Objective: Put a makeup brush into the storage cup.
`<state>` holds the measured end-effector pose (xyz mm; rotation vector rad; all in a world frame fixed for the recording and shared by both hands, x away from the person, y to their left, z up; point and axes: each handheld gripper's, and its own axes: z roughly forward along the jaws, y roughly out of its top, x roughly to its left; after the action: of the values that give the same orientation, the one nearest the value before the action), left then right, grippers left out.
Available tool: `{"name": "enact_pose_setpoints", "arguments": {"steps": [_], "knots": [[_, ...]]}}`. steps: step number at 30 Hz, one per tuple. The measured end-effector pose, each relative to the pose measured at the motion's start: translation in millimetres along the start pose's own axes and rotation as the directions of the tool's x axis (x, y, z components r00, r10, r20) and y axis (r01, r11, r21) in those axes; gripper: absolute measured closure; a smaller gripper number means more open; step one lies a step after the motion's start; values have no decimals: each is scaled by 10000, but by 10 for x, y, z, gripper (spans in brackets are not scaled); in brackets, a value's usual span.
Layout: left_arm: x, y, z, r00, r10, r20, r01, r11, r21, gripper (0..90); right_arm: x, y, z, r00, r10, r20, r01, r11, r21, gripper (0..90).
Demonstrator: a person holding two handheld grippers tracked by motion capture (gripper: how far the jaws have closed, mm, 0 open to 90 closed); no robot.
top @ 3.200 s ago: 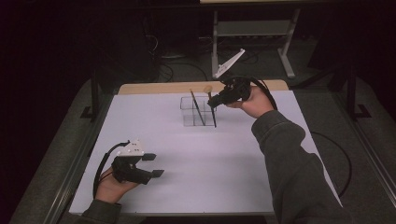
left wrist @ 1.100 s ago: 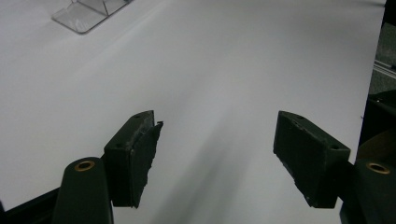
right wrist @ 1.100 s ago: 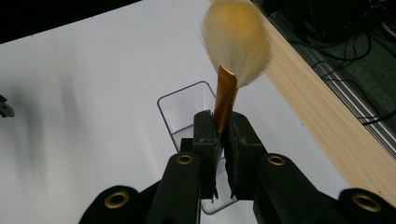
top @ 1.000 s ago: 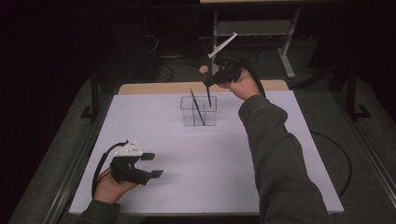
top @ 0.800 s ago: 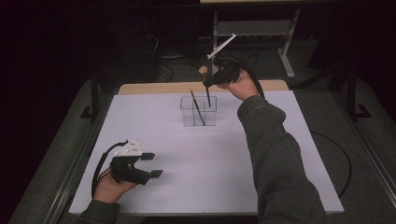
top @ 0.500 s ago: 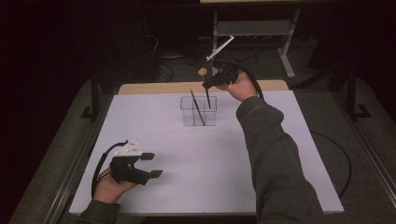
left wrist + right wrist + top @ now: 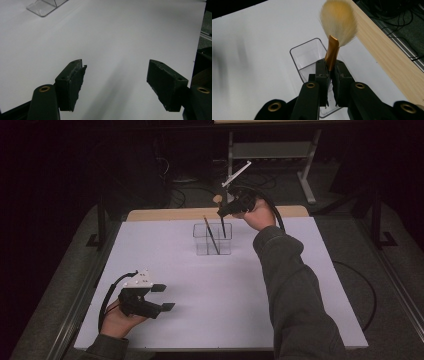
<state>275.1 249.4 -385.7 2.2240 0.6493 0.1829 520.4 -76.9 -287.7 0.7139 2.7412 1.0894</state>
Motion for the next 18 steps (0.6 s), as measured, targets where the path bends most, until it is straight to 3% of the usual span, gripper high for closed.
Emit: {"name": "enact_pose_setpoints", "arguments": {"steps": [18], "knots": [[5,-1,6,10000,54,-20,-53,10000,54,285,-17,-147,95,9998,203,78,-203,9998,7,823]]}}
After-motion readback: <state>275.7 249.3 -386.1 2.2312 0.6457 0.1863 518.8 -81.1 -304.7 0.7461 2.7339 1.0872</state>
